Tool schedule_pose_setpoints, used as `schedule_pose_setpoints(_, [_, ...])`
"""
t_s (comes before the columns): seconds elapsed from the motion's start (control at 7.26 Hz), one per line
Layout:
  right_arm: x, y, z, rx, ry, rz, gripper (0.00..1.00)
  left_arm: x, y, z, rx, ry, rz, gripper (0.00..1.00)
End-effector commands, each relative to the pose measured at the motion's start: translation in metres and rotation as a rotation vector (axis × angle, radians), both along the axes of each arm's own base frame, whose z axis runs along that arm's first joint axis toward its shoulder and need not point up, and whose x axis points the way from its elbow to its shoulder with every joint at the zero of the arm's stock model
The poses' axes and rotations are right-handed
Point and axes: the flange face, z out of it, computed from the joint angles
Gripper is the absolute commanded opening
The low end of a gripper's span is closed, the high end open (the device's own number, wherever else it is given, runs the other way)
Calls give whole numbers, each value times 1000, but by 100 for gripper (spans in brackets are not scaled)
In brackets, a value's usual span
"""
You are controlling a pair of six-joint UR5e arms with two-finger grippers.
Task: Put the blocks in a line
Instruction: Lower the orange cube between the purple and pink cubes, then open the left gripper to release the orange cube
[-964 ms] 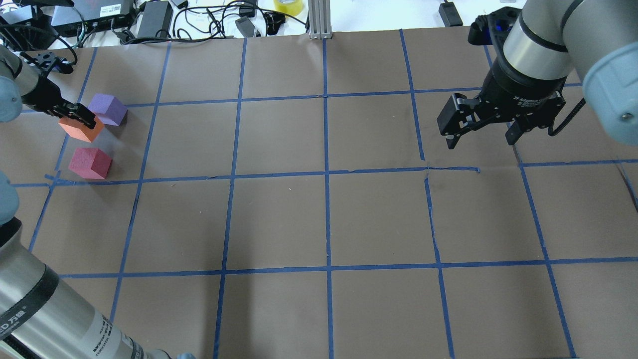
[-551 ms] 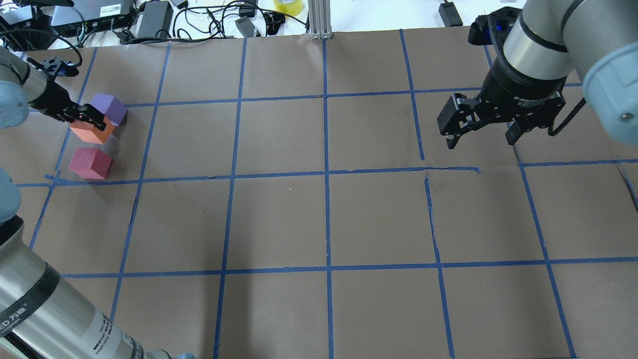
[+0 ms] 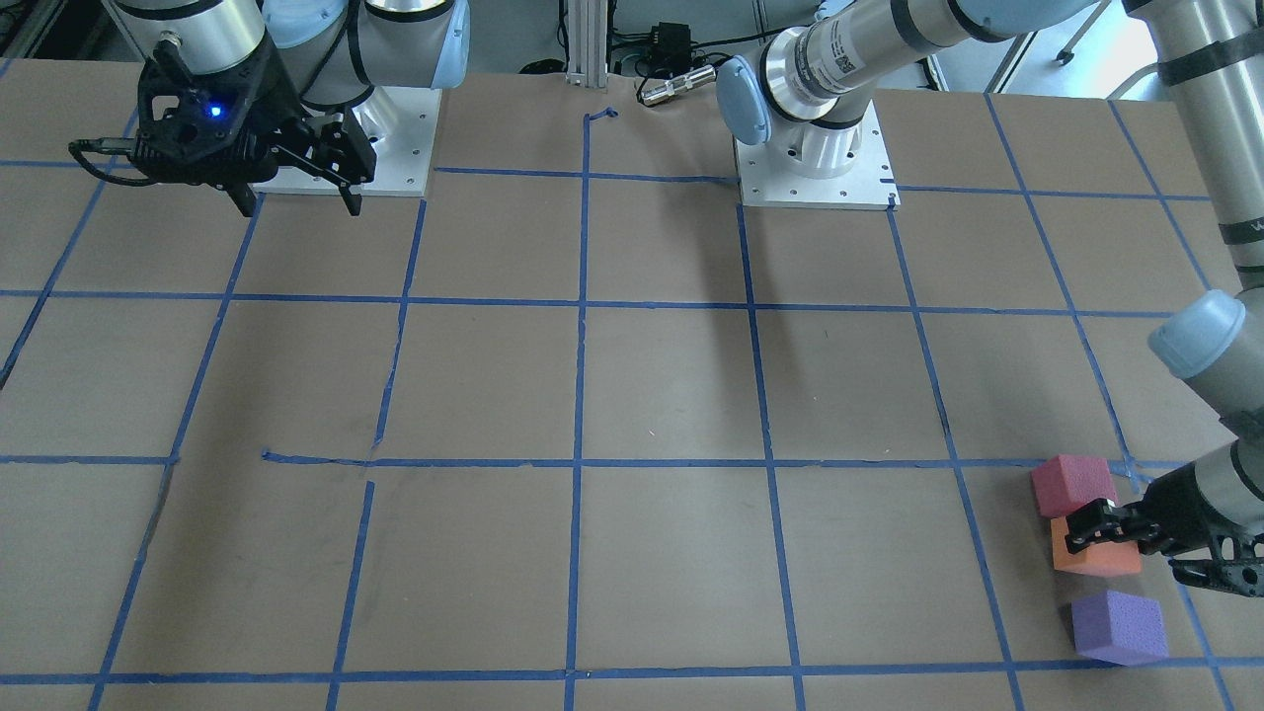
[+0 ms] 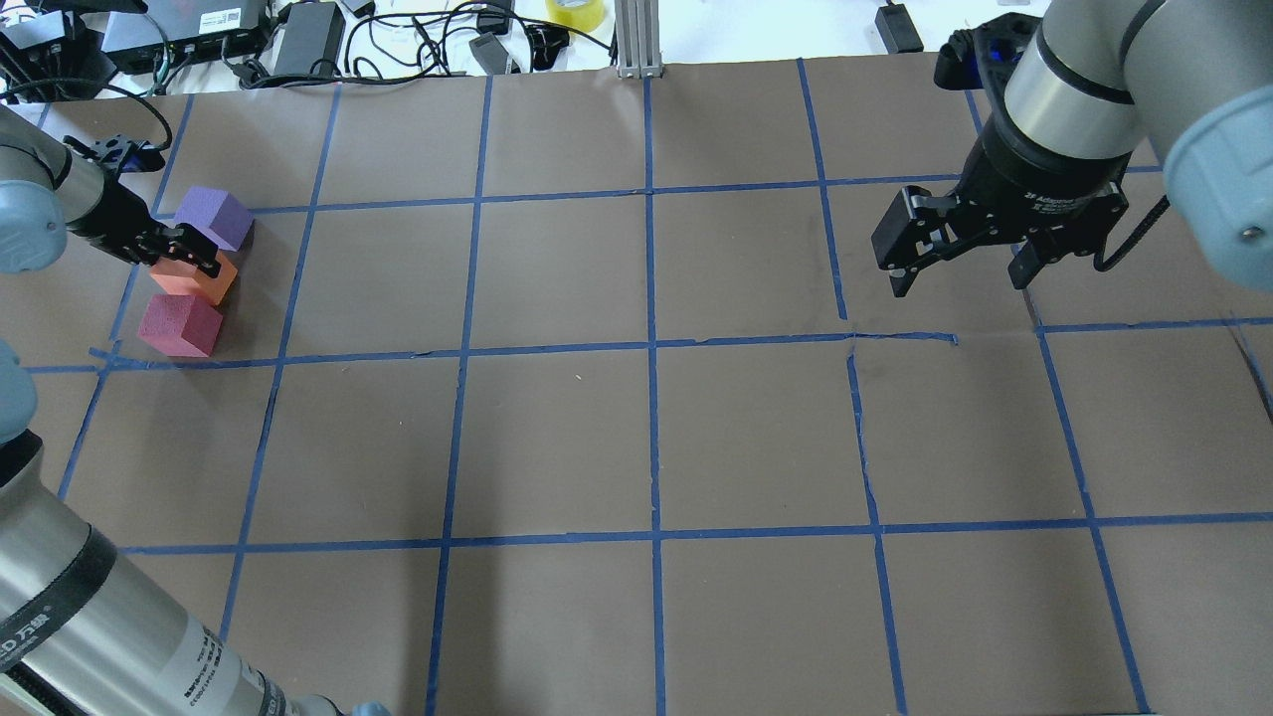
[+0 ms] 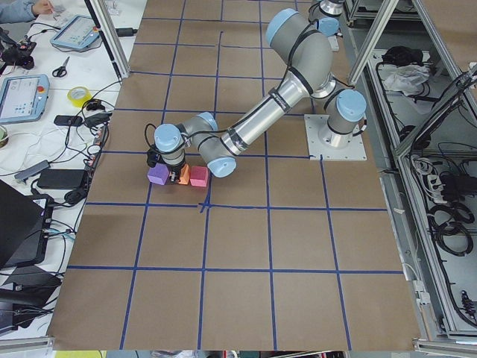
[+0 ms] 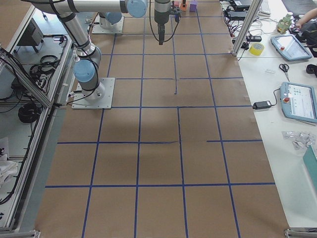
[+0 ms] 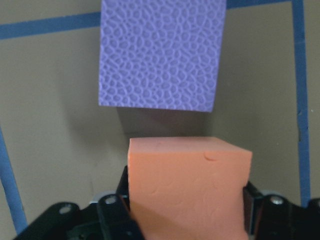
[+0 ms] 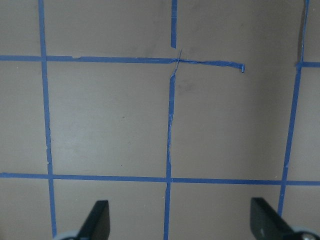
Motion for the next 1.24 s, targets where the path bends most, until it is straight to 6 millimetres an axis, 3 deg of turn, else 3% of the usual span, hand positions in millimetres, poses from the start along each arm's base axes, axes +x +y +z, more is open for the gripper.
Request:
schedule_pose_setpoints(0.0, [0, 1, 0, 2, 1, 0, 100, 4, 6, -8, 6, 0, -5, 23])
schedule_pose_setpoints(0.14, [0, 0, 0, 3, 0, 0, 100, 1, 10, -14, 18, 11, -2, 25])
schedule_pose_setpoints(0.28, [0, 0, 0, 2, 1, 0, 100, 0, 12, -18, 22, 19, 4, 88])
schedule_pose_setpoints(0.55, [0, 0, -1, 3, 0, 0, 100, 0, 13, -7, 11, 8, 8, 100])
schedule_pose_setpoints(0.83, [0, 0, -2, 6, 2, 0, 100, -5, 18, 38, 10, -27, -3, 100])
schedule_pose_setpoints(1.1, [-1, 0, -2, 8, 16, 1, 100, -33, 47, 126, 76, -31, -19, 100])
